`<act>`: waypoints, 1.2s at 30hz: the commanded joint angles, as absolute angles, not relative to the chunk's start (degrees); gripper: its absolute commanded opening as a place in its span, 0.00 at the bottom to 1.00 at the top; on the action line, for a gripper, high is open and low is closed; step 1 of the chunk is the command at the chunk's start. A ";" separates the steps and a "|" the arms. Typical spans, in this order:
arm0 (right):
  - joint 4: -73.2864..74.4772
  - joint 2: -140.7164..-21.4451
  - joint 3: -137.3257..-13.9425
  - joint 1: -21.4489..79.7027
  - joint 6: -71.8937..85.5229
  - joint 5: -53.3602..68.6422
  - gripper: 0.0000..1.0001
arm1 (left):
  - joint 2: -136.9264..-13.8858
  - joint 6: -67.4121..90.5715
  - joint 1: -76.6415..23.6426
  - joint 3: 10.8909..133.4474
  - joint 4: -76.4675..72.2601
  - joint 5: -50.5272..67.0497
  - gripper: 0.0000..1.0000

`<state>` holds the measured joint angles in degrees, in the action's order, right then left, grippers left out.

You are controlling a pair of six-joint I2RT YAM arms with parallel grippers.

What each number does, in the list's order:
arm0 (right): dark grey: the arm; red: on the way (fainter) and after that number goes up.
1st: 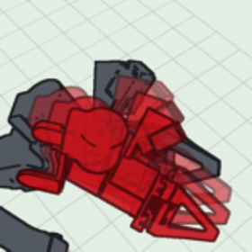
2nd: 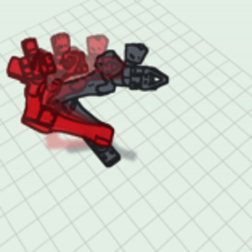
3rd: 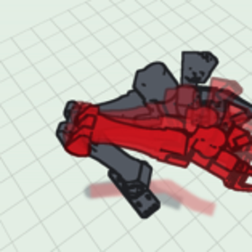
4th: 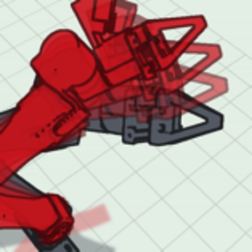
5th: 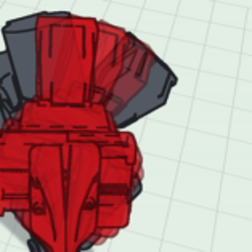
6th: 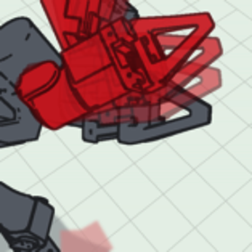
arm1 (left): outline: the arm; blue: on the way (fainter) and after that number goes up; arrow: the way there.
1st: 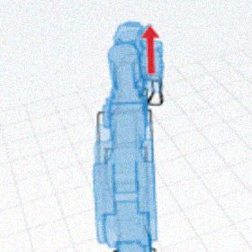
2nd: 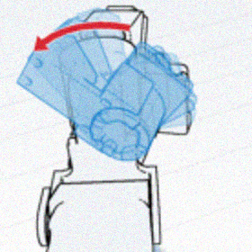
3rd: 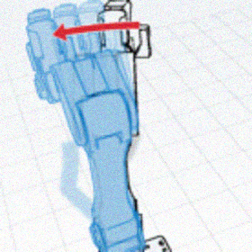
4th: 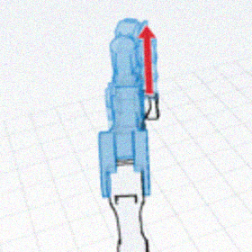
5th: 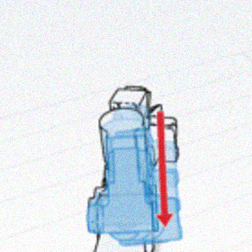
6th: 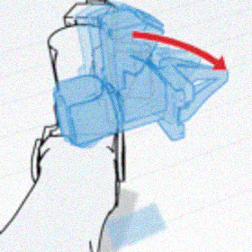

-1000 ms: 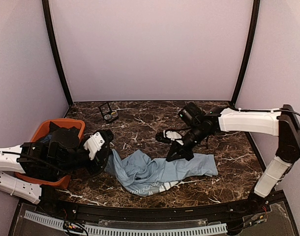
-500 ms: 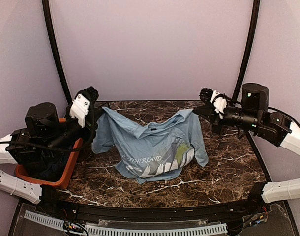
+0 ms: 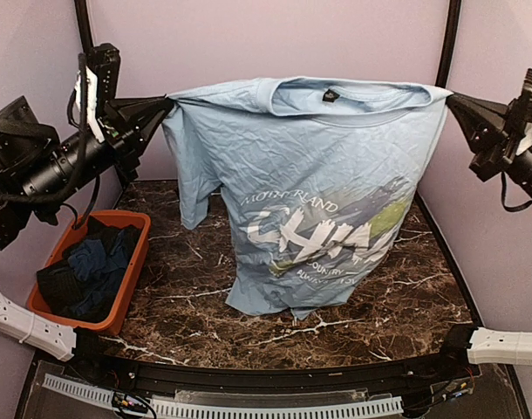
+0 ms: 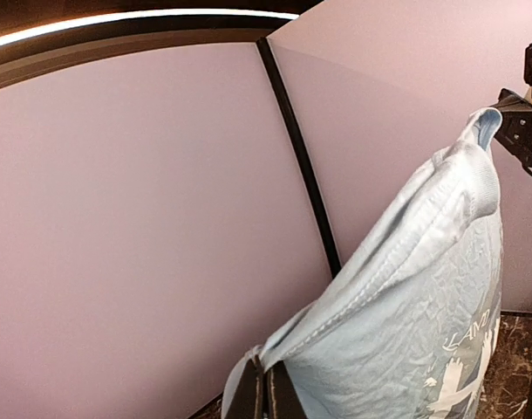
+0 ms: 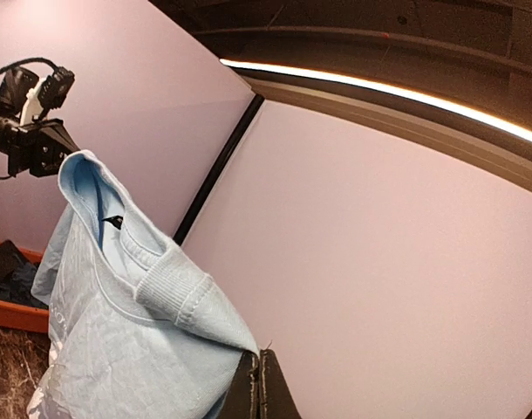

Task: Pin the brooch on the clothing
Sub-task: Flatten out the crumpled clothing at the center of the board.

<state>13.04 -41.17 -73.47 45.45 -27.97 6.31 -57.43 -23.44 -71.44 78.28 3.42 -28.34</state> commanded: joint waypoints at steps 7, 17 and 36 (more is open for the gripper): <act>8.29 -40.77 -77.45 45.88 -27.41 6.00 0.00 | -58.36 -27.45 -72.24 85.11 4.63 -19.88 0.01; -6.10 -52.82 -66.57 42.32 -36.58 -26.41 0.00 | -69.09 -40.90 -65.80 75.31 -16.37 -48.01 0.01; -20.30 -101.61 -68.00 18.85 -22.02 -17.06 0.00 | -122.54 -20.38 -40.16 89.98 -13.85 -37.50 0.01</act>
<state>-13.87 -95.98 -61.47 19.51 -23.18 -15.49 -114.32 -21.87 -40.97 82.35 -13.45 -36.80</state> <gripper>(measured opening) 0.004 0.008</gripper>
